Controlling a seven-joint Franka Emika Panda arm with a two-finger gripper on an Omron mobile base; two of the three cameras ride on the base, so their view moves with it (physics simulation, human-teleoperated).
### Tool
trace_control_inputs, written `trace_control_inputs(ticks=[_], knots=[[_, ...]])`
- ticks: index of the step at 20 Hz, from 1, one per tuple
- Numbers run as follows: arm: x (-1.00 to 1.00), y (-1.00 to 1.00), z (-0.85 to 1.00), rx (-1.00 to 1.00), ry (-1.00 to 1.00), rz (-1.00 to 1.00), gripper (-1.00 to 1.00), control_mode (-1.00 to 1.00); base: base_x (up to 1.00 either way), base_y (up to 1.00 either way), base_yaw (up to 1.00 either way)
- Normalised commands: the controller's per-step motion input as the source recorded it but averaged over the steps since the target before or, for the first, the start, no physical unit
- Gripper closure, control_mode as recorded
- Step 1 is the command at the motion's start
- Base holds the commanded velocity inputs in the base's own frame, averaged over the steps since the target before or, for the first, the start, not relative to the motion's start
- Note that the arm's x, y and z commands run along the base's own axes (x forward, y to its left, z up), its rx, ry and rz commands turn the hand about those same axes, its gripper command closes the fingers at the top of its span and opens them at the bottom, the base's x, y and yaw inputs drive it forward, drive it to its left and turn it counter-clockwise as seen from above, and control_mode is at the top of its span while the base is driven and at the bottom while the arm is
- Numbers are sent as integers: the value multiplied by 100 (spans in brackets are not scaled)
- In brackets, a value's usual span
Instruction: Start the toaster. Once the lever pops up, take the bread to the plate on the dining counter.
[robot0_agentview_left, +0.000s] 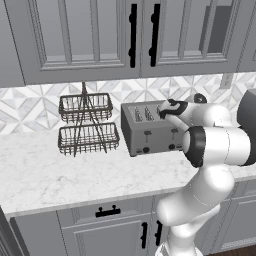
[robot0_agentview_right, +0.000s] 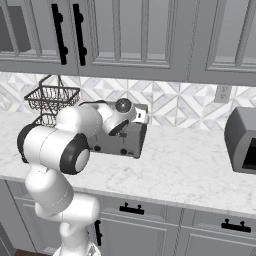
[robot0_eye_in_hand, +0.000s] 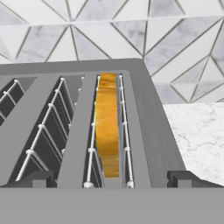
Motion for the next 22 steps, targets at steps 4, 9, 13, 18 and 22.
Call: trace_control_inputs(ticks=[4, 9, 13, 18, 22], knots=[[0, 0, 0, 0, 0, 0, -100, -100, 0, 0, 0], [0, 0, 0, 0, 0, 0, -100, -100, 0, 0, 0], [0, 0, 0, 0, 0, 0, -100, -100, 0, 0, 0], [0, 0, 0, 0, 0, 0, -100, -100, 0, 0, 0], [0, 0, 0, 0, 0, 0, -100, -100, 0, 0, 0]])
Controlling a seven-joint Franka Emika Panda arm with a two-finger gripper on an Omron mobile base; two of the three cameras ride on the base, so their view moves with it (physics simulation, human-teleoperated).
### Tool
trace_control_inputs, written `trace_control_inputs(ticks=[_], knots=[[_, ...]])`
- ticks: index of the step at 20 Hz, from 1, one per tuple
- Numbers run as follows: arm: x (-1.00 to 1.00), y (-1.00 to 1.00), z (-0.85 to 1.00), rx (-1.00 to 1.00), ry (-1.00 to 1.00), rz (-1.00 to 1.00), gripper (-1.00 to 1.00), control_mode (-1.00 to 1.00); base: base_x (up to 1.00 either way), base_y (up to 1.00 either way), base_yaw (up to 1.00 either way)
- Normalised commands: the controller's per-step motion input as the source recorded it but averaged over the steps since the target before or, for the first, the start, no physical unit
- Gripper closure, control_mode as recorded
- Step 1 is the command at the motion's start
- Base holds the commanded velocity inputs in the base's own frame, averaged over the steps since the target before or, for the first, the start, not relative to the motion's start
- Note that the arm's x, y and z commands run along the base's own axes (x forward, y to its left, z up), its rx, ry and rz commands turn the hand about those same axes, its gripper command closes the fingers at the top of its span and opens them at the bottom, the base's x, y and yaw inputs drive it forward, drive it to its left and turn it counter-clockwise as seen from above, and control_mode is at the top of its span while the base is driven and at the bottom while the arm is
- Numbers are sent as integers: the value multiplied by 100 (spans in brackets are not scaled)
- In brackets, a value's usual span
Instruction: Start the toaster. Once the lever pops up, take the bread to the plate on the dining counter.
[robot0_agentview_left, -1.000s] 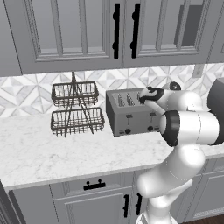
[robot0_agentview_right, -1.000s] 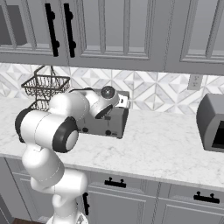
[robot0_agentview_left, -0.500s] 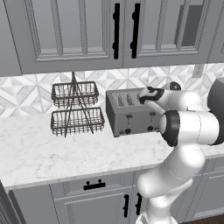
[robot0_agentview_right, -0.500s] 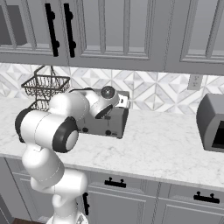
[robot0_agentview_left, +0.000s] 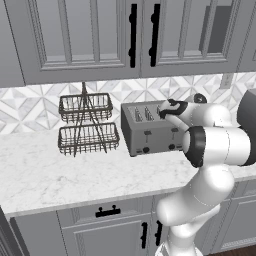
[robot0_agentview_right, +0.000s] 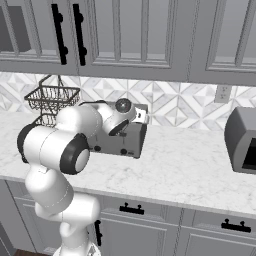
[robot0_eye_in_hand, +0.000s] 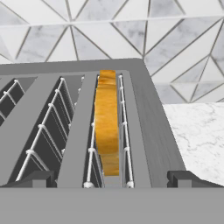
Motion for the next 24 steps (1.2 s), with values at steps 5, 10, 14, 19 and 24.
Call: trace_control_inputs(ticks=[5, 10, 14, 19, 24], knots=[[0, 0, 0, 0, 0, 0, -100, -100, 0, 0, 0], [0, 0, 0, 0, 0, 0, -100, -100, 0, 0, 0], [0, 0, 0, 0, 0, 0, -100, -100, 0, 0, 0], [1, 3, 0, 0, 0, 0, -100, -100, 0, 0, 0], [9, 4, 0, 0, 0, 0, -100, -100, 0, 0, 0]])
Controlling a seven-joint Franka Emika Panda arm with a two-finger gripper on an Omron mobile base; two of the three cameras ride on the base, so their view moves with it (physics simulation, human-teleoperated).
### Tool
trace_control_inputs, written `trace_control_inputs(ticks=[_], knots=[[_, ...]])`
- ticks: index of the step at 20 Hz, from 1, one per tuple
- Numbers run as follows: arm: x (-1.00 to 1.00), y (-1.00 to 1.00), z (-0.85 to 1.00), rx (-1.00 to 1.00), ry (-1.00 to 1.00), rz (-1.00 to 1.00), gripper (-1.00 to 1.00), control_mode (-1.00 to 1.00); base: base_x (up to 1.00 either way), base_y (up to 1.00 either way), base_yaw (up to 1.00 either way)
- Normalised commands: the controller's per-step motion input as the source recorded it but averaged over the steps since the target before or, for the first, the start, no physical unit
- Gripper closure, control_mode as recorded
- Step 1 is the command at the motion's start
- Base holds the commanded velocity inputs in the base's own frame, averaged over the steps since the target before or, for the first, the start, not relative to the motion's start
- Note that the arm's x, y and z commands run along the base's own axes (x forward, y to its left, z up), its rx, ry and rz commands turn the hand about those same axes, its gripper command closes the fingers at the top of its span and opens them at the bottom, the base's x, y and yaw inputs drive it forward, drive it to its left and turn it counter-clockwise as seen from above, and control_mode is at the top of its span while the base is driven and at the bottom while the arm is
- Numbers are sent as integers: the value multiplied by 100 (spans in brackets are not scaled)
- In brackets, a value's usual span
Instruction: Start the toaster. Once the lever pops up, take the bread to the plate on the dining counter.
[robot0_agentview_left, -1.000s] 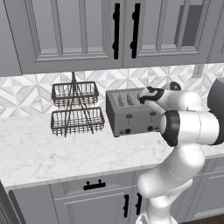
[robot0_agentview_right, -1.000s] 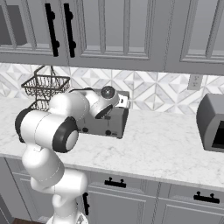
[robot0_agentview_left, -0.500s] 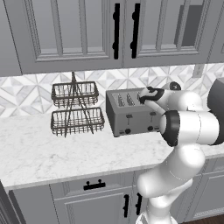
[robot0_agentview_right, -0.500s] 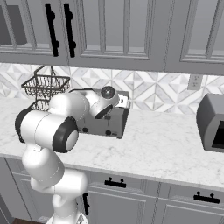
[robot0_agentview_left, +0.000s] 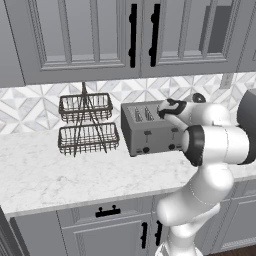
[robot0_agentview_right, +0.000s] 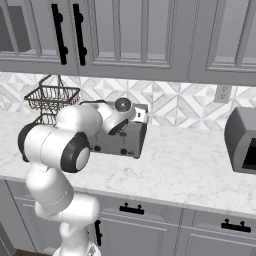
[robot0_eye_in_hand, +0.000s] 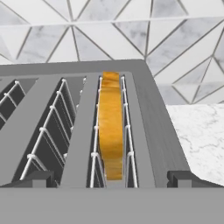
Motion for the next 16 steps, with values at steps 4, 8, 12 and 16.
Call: trace_control_inputs(ticks=[4, 8, 12, 16], knots=[[19, 0, 0, 0, 0, 0, -100, -100, 0, 0, 0], [13, 0, 0, 0, 0, 0, -100, -100, 0, 0, 0], [15, 0, 0, 0, 0, 0, -100, -100, 0, 0, 0], [10, 0, 0, 0, 0, 0, -100, -100, 0, 0, 0]])
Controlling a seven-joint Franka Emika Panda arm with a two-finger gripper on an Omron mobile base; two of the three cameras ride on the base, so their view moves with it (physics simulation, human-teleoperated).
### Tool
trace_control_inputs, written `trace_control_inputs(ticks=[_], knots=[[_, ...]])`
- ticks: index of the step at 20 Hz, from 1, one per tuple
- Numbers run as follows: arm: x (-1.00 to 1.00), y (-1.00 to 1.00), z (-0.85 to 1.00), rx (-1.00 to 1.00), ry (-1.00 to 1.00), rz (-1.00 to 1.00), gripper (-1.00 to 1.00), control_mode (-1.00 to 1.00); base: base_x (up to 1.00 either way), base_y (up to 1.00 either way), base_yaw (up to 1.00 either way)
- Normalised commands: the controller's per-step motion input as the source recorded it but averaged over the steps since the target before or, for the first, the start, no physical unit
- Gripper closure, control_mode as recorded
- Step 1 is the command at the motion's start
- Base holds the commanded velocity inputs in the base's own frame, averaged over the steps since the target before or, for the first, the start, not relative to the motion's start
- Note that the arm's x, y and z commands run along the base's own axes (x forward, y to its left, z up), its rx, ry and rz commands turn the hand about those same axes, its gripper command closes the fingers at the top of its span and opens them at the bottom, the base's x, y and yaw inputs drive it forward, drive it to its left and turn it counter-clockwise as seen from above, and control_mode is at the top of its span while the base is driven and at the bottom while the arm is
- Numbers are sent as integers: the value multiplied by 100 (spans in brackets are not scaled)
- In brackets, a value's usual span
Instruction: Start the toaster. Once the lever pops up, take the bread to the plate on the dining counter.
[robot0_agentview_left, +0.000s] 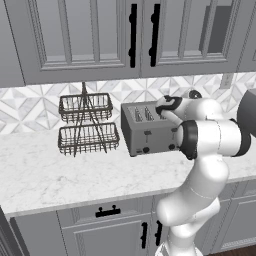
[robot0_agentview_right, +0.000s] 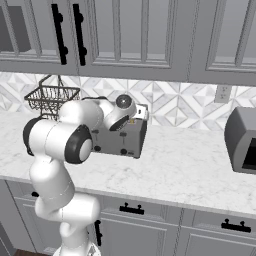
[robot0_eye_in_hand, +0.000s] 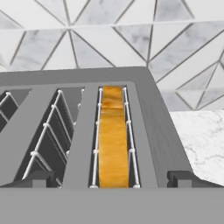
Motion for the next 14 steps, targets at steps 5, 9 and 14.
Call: trace_control_inputs(ticks=[5, 9, 14], knots=[[2, 0, -2, 0, 0, 0, -100, -100, 0, 0, 0], [0, 0, 0, 0, 0, 0, -100, -100, 0, 0, 0], [0, 0, 0, 0, 0, 0, 100, -100, 0, 0, 0]])
